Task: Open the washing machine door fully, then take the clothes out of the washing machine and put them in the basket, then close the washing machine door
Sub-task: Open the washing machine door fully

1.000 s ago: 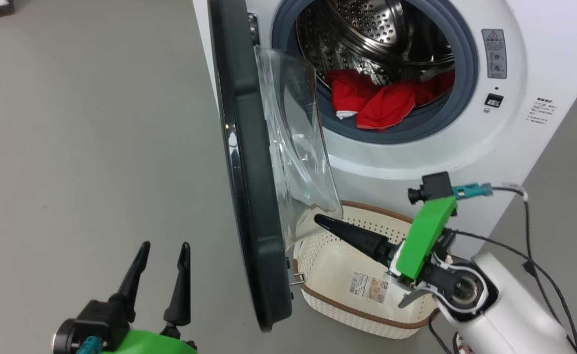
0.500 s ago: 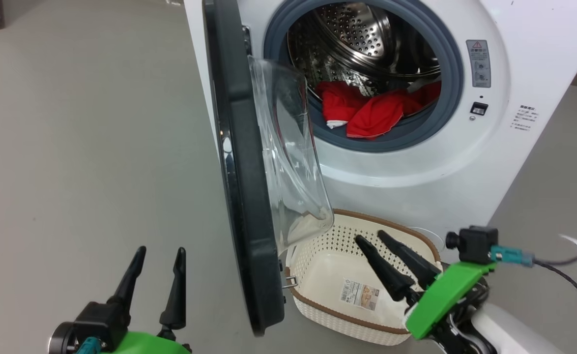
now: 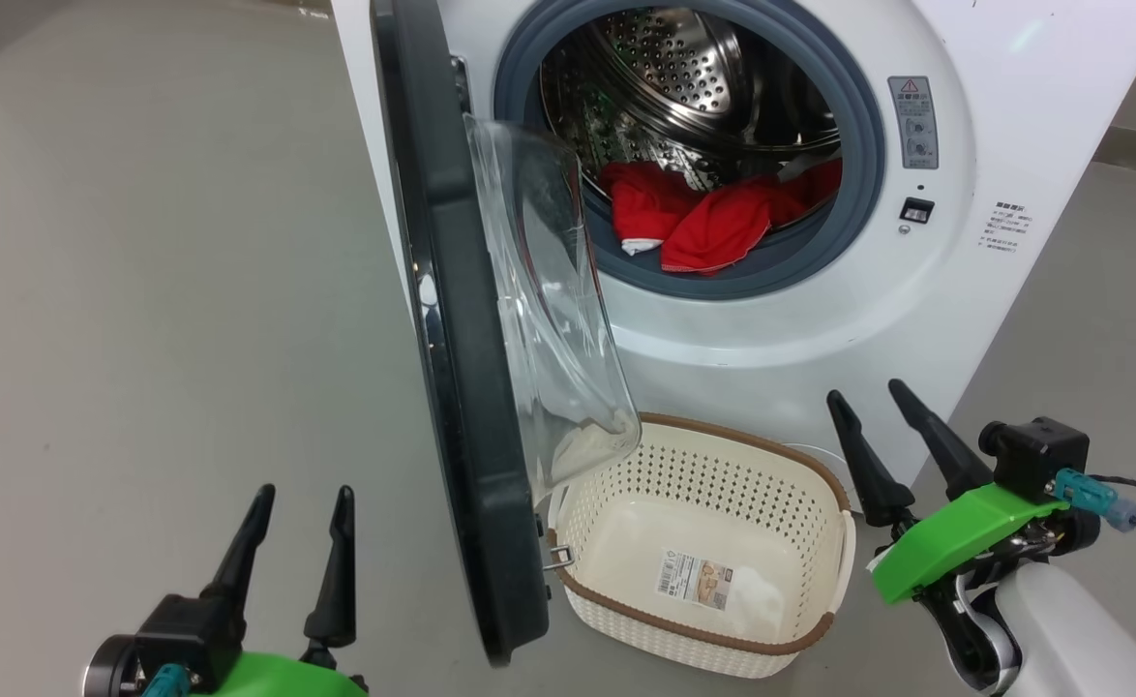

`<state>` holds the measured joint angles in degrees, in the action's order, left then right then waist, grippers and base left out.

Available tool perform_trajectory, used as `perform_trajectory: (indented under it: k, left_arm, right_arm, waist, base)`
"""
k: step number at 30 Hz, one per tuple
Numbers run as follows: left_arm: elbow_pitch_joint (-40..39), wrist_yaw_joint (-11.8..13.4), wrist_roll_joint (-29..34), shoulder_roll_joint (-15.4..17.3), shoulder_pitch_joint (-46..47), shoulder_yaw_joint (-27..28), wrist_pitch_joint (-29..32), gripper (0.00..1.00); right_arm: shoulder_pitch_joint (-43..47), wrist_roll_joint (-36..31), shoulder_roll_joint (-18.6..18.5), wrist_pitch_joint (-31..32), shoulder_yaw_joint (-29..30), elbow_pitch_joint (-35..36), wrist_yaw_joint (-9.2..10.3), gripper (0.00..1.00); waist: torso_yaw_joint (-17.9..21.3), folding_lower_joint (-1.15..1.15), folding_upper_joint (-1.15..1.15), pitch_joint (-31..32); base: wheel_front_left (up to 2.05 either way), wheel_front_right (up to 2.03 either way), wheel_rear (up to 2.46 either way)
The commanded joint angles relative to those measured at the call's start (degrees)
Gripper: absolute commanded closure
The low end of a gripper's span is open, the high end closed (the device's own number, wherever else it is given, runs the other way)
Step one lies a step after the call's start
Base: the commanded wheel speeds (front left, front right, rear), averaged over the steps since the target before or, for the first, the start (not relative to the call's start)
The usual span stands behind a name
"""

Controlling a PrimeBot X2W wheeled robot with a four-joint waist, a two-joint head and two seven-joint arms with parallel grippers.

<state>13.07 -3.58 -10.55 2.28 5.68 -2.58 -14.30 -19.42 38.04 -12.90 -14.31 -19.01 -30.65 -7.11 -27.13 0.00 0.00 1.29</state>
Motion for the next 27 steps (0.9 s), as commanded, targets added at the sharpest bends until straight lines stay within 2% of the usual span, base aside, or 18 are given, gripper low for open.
perform_trajectory:
  k: [1,5,11,15,27]
  left_arm:
    - [-1.61,-0.32,0.48,0.6,0.29,2.05,-0.7,0.0]
    - [-1.77,-0.35,0.62,0.6,0.3,2.14,-0.7,0.0]
    - [-2.08,-0.27,0.68,0.6,0.12,2.37,-0.7,0.0]
    - [-2.19,-0.26,0.58,0.6,0.07,2.4,-0.7,0.0]
    - [-1.96,-0.45,0.87,0.6,0.25,2.57,-0.7,0.0]
  right_arm:
    - [1.61,-4.35,1.7,-0.67,2.64,2.67,-0.37,0.0]
    - [5.26,-13.31,5.73,-0.68,9.48,7.03,-0.37,0.0]
    - [9.56,-19.58,8.71,-0.68,14.75,12.15,-0.37,0.0]
    - [11.76,-20.86,9.61,-0.68,16.38,14.06,-0.37,0.0]
    - [12.78,-19.85,10.0,-0.68,15.85,14.14,-0.37,0.0]
  waist:
    - [-0.04,0.0,0.0,-0.05]
    - [-0.1,0.0,0.0,0.04]
    - [-0.18,0.0,0.0,0.18]
    - [-0.16,0.0,0.0,0.21]
    - [-0.05,0.0,0.0,0.39]
  base:
    - [0.0,0.0,0.0]
    - [0.0,0.0,0.0]
    - [0.0,0.0,0.0]
    - [0.0,0.0,0.0]
    - [0.0,0.0,0.0]
